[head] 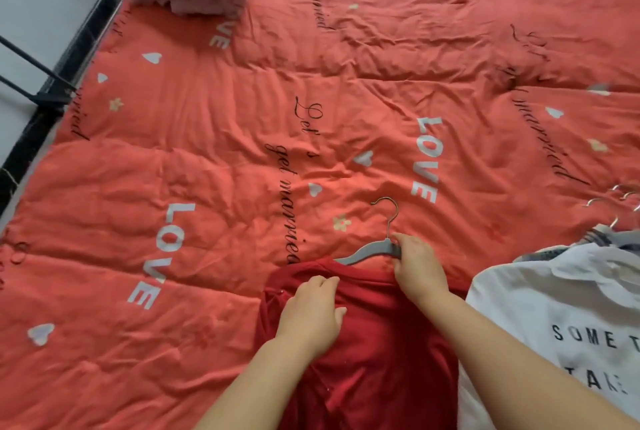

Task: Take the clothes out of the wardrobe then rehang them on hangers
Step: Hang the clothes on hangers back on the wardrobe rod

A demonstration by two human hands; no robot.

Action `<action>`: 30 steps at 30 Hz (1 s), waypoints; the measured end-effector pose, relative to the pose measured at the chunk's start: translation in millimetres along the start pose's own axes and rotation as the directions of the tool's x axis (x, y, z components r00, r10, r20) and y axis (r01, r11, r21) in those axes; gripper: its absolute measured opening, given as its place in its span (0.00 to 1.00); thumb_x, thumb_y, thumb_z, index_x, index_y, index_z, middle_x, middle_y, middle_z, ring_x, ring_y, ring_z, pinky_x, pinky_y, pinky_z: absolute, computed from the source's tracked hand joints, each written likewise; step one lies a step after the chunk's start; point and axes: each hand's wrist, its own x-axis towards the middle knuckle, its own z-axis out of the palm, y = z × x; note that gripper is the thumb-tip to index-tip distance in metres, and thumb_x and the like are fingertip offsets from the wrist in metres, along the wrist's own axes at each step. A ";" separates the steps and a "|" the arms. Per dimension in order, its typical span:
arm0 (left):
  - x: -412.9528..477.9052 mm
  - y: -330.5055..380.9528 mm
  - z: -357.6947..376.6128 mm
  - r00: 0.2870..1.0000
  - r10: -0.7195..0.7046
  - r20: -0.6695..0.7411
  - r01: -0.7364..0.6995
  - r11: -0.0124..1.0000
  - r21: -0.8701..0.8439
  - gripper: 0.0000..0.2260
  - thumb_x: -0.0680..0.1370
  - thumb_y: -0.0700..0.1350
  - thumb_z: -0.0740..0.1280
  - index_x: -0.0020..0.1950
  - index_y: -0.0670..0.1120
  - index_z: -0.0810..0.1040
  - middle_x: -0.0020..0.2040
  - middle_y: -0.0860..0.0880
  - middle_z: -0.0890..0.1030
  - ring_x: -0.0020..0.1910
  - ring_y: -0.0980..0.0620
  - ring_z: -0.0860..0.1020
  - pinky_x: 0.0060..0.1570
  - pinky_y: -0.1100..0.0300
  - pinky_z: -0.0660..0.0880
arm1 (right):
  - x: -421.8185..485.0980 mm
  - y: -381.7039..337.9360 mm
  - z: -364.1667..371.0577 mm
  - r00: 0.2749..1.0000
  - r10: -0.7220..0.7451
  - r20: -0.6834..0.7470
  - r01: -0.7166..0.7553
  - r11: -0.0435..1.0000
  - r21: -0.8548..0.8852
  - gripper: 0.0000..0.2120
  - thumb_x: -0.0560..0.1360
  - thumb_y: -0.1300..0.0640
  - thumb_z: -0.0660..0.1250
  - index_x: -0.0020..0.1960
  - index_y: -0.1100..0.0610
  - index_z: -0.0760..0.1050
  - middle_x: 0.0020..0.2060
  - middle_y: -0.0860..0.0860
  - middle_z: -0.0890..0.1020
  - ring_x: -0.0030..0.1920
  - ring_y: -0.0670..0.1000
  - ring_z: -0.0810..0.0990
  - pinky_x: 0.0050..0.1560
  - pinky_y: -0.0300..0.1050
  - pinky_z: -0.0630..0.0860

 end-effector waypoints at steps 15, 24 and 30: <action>-78.4 -20.2 -39.6 0.878 0.059 -0.475 -0.118 0.988 -0.095 0.21 0.71 0.46 0.68 0.63 0.43 0.75 0.57 0.46 0.78 0.53 0.44 0.79 0.50 0.51 0.76 | -96.8 -73.8 -27.3 0.906 -0.367 -0.210 0.395 0.912 0.110 0.09 0.65 0.66 0.73 0.37 0.56 0.74 0.35 0.43 0.71 0.34 0.47 0.73 0.33 0.38 0.63; -258.9 -88.5 -97.5 0.722 -0.152 -0.675 -0.086 0.948 -0.305 0.17 0.77 0.52 0.58 0.64 0.52 0.74 0.54 0.50 0.82 0.56 0.46 0.77 0.54 0.56 0.69 | -242.2 -250.6 -66.9 0.731 -0.654 -0.193 0.678 0.728 0.101 0.07 0.65 0.64 0.71 0.38 0.54 0.76 0.33 0.44 0.71 0.33 0.46 0.70 0.34 0.41 0.67; -431.4 -167.5 -118.1 0.464 -0.298 -0.834 -0.064 0.928 -0.367 0.13 0.78 0.49 0.64 0.62 0.56 0.74 0.52 0.54 0.82 0.53 0.52 0.78 0.51 0.59 0.70 | -372.1 -375.3 -58.2 0.530 -0.840 -0.119 0.847 0.531 0.025 0.11 0.67 0.60 0.73 0.48 0.49 0.78 0.39 0.41 0.75 0.37 0.44 0.74 0.38 0.39 0.70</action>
